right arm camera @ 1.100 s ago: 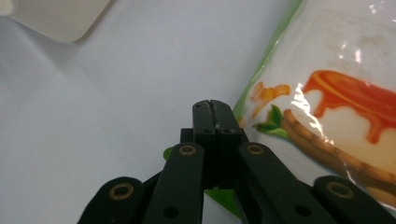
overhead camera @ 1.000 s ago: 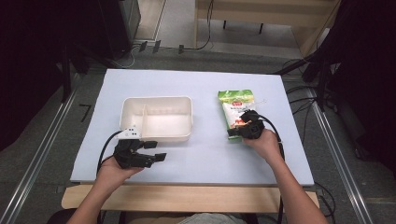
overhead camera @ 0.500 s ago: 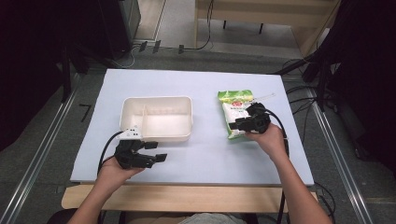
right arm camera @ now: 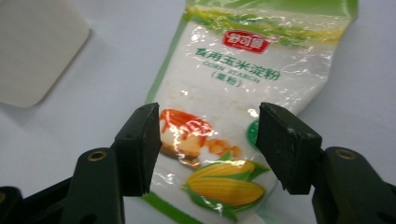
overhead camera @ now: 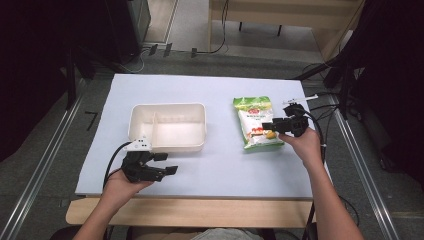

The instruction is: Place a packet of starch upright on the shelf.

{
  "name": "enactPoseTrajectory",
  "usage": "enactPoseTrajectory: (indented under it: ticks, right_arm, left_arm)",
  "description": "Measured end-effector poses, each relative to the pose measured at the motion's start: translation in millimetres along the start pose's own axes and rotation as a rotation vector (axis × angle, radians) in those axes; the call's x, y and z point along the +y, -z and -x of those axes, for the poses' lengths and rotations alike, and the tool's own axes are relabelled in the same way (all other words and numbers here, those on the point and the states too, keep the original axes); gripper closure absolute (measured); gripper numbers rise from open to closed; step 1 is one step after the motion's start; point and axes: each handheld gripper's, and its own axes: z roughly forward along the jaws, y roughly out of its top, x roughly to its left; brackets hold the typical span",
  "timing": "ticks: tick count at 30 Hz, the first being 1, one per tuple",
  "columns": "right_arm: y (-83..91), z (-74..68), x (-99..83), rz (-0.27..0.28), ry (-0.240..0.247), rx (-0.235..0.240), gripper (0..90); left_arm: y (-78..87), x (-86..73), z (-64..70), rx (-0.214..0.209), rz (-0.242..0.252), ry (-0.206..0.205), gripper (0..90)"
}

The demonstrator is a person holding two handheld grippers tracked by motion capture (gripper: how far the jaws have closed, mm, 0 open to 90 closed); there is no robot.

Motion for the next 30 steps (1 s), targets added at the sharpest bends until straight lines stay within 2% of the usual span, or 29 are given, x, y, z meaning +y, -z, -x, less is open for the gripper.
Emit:
enactPoseTrajectory:
  ticks: [2,5,6,7,8,9,10,12,13,18,21,23,25,26,30]
  right_arm:
    - [-6.1,10.6,3.1,-0.01,-0.03,-0.022,41.8]
    - [-9.9,17.6,5.2,-0.01,-0.056,-0.026,41.4]
    - [-13.8,23.7,8.9,-0.019,-0.059,-0.047,40.4]
    - [-13.8,23.7,8.9,-0.019,-0.059,-0.047,40.4]
    - [-17.7,30.5,13.3,-0.021,-0.084,-0.053,40.2]
    - [-17.7,30.5,13.3,-0.021,-0.084,-0.053,40.2]
    - [-20.0,34.1,15.5,-0.006,-0.103,-0.05,40.3]
    - [-25.1,41.2,21.3,-0.011,-0.146,-0.052,41.8]
    - [-30.7,44.8,26.6,-0.001,-0.155,-0.07,41.8]
    - [-43.8,48.4,36.3,-0.005,-0.173,-0.089,40.0]
    - [-54.1,52.6,40.3,-0.001,-0.192,-0.088,36.1]
    - [-61.5,55.4,41.9,-0.019,-0.205,-0.103,34.5]
    - [-69.3,57.4,42.2,-0.028,-0.222,-0.098,33.2]
    - [-77.6,57.9,41.1,-0.043,-0.213,-0.088,32.2]
    - [-82.5,54.9,41.5,-0.047,-0.187,-0.08,30.8]
  left_arm:
    - [1.2,-1.6,0.7,0.004,0.004,0.0,33.6]
    - [3.1,-4.5,0.7,0.009,0.004,0.008,33.6]
    - [3.8,-5.5,0.6,0.015,0.004,0.012,33.6]
    - [4.8,-6.2,-0.2,0.018,0.001,0.011,33.6]
    - [5.2,-7.1,-0.4,0.02,0.008,0.017,33.6]
    - [5.8,-7.5,-0.6,0.025,0.007,0.021,33.6]
    - [6.2,-7.9,-0.9,0.03,0.004,0.022,33.6]
    - [5.6,-8.9,-1.0,0.029,0.0,0.023,33.6]
    - [5.2,-9.2,-1.0,0.025,-0.007,0.019,33.6]
    - [3.9,-9.1,2.2,0.012,0.001,-0.005,33.5]
    - [3.0,-9.6,1.6,0.017,-0.005,-0.005,33.5]
    - [3.4,-9.8,0.9,0.024,-0.007,-0.003,33.5]
    - [3.4,-10.2,0.2,0.024,-0.003,0.004,33.5]
    - [3.4,-10.4,-0.4,0.025,-0.004,0.003,33.5]
    - [2.3,-11.0,-0.5,0.03,-0.016,0.007,33.5]
